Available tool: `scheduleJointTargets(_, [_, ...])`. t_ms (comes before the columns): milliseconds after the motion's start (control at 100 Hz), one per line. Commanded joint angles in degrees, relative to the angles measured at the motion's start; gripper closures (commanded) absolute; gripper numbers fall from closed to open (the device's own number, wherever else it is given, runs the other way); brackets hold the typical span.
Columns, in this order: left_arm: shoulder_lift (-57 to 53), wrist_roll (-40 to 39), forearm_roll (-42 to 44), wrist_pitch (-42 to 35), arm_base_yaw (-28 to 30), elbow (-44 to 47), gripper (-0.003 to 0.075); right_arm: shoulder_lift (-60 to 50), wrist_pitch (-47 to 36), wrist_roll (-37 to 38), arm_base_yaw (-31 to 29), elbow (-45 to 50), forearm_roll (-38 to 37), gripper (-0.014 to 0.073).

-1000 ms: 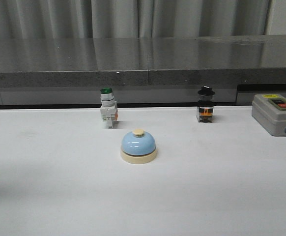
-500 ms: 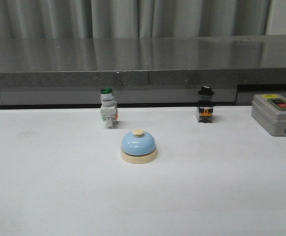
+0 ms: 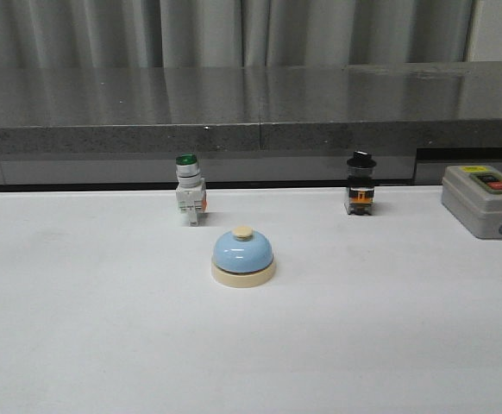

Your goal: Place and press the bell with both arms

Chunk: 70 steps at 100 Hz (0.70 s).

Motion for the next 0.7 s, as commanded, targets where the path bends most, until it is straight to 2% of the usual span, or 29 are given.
scheduleJointTargets(0, [-1.54,-0.70,-0.84,-5.21,0.03,-0.43,0.0741,-0.96,-4.91,0.00,-0.31,-0.94,-0.22,0.0662])
scheduleJointTargets(340, [-12.46,-0.70,-0.18,-5.37,0.03,7.16,0.0741,-0.96,-4.91,0.00,-0.31,-0.94,-0.22,0.0662])
scheduleJointTargets(690, [-21.13,-0.70,3.25,-23.84,1.74,23.54,0.0741,-0.96,-4.91,0.00,-0.31,-0.94,-0.22,0.0662])
